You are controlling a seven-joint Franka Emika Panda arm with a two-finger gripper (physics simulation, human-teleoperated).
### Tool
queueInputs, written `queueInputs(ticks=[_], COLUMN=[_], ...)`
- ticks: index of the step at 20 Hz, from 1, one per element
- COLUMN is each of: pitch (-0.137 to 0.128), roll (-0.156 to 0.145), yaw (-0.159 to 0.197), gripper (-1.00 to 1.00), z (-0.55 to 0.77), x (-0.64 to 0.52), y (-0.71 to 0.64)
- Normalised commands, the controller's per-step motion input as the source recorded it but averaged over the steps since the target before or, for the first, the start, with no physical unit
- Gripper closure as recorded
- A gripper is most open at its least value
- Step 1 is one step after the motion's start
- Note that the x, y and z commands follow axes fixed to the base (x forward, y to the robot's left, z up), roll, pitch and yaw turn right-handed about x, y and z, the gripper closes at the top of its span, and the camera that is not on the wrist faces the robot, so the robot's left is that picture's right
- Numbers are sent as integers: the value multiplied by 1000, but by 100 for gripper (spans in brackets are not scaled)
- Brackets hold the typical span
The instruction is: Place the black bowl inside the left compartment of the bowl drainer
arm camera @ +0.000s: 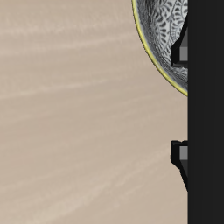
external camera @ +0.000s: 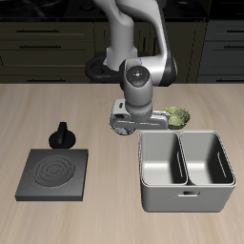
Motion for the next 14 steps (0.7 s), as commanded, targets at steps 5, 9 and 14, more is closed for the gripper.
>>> queueInputs(ticks=[5, 9, 14], pitch=[-42, -76, -70], roll=[-13, -6, -2], yaw=[8, 39, 52], gripper=[100, 100, 100], z=[280, 444, 474], x=[0, -27, -83], y=[-134, -144, -111])
